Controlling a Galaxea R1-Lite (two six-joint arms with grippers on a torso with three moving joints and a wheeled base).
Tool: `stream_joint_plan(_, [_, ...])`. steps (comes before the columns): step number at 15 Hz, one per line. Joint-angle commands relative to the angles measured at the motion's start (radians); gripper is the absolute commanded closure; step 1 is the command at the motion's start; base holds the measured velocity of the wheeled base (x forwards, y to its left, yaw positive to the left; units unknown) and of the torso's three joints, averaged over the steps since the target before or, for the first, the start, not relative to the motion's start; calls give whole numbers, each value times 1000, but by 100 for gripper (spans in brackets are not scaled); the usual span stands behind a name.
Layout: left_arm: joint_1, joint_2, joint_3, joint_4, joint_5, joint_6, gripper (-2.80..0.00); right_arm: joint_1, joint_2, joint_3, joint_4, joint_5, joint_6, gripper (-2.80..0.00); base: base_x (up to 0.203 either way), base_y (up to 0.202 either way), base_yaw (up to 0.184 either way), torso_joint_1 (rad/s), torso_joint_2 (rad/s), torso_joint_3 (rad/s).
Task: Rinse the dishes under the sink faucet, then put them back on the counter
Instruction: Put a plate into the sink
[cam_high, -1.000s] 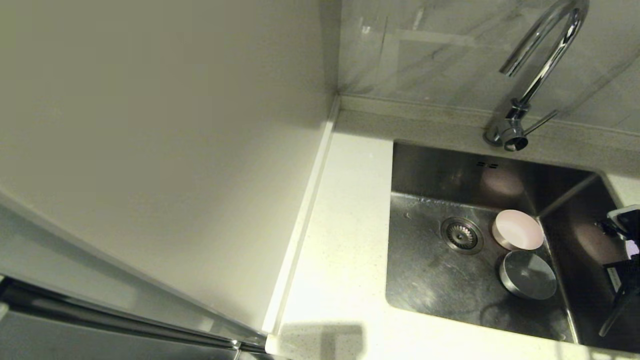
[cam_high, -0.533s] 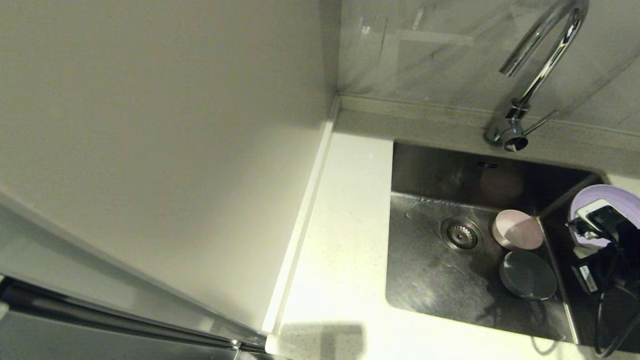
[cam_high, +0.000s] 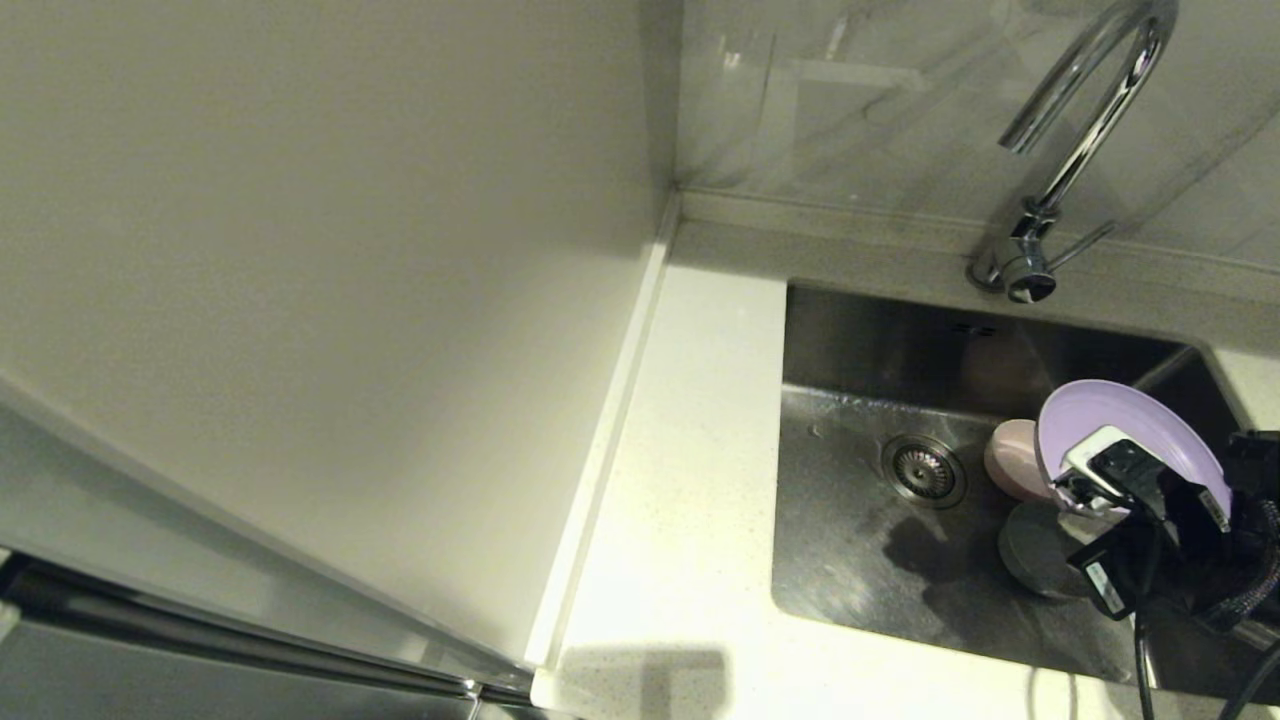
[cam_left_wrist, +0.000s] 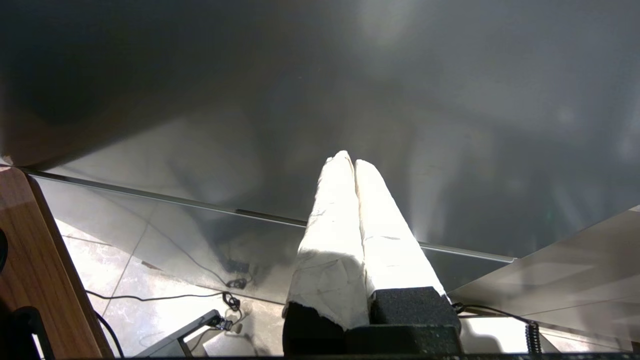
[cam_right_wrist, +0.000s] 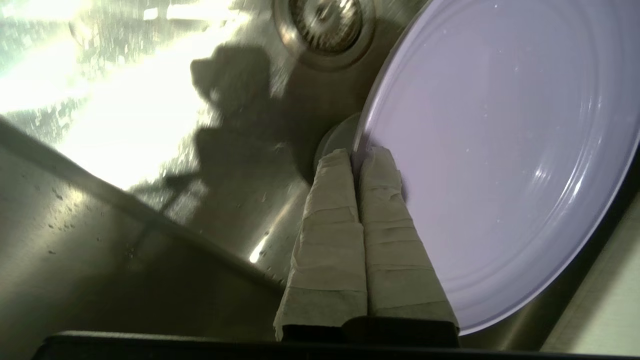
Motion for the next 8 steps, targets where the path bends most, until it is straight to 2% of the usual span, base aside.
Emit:
stream_joint_plan(1, [0, 0, 3, 0, 0, 0, 0, 2, 122, -26, -4, -9, 12, 0, 0, 0, 0, 0, 0, 0])
stream_joint_plan(4, [0, 0, 3, 0, 0, 0, 0, -23, 261, -111, -1, -38, 69, 0, 0, 0, 0, 0, 0, 0])
stream_joint_plan(8, [0, 0, 3, 0, 0, 0, 0, -60, 424, -201, -5, -43, 94, 0, 0, 0, 0, 0, 0, 0])
